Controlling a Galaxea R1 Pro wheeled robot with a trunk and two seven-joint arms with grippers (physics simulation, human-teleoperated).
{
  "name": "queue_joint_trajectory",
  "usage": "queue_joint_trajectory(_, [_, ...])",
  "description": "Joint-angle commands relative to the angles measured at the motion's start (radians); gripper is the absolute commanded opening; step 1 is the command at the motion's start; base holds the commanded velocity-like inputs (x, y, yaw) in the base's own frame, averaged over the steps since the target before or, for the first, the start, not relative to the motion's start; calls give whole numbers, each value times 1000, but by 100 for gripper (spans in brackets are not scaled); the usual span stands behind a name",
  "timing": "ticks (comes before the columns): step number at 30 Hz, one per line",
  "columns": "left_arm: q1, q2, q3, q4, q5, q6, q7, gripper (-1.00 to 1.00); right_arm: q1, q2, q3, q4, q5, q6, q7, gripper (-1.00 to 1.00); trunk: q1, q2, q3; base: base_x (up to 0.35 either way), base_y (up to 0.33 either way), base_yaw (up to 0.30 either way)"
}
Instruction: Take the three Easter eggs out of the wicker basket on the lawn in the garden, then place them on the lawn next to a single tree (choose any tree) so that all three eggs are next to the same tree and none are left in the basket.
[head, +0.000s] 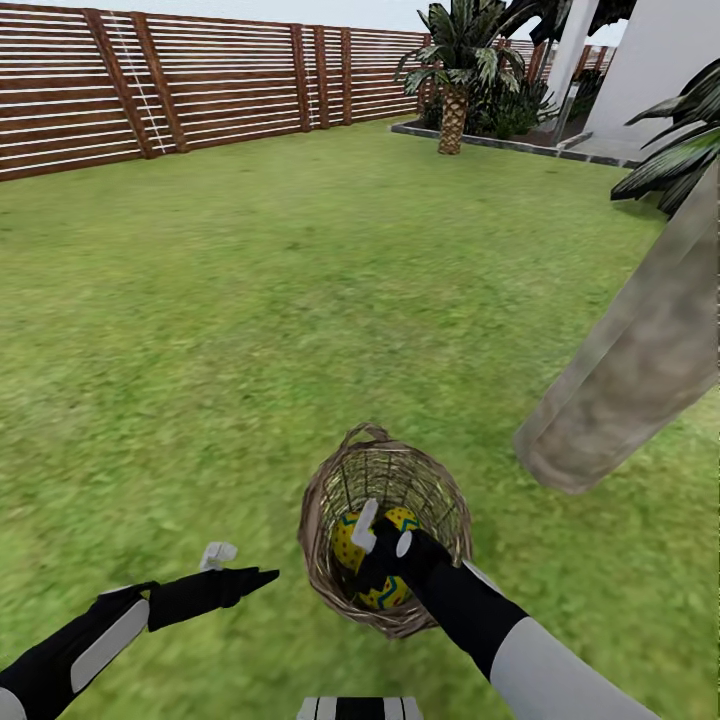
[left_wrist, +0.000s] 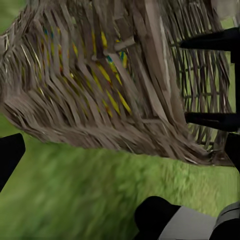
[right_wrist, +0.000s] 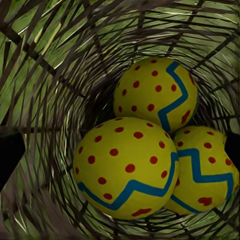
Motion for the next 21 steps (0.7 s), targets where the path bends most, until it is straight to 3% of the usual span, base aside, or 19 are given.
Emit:
queue_joint_trajectory(1, [0, -1, 6, 0, 0, -1, 0, 100, 0, 1, 0, -1, 6, 0, 1, 100, 0, 0, 0, 0, -219, 0])
queue_joint_trajectory(7, [0, -2, 40, 0, 0, -2, -1, 100, 0, 4, -2, -3, 39, 0, 2, 100, 0, 0, 0, 0, -258, 38])
queue_joint_trajectory(13, [0, -1, 74, 0, 2, -3, -3, 100, 0, 4, 1, -3, 56, 0, 2, 100, 0, 0, -1, -3, -31, 256])
queue_joint_trajectory(14, [1, -1, 119, 0, 2, -3, -3, 100, 0, 4, 1, -3, 55, 0, 2, 100, 0, 0, -1, -78, -21, 274])
queue_joint_trajectory(18, [1, -1, 119, 0, 2, -3, -3, 100, 0, 4, 2, -3, 56, 0, 2, 100, 0, 0, -3, -181, -92, 274])
queue_joint_trajectory(21, [1, -2, 119, 0, 1, -2, -1, 100, 0, 4, 2, -3, 56, -1, 1, 100, 0, 0, -3, 133, -25, 124])
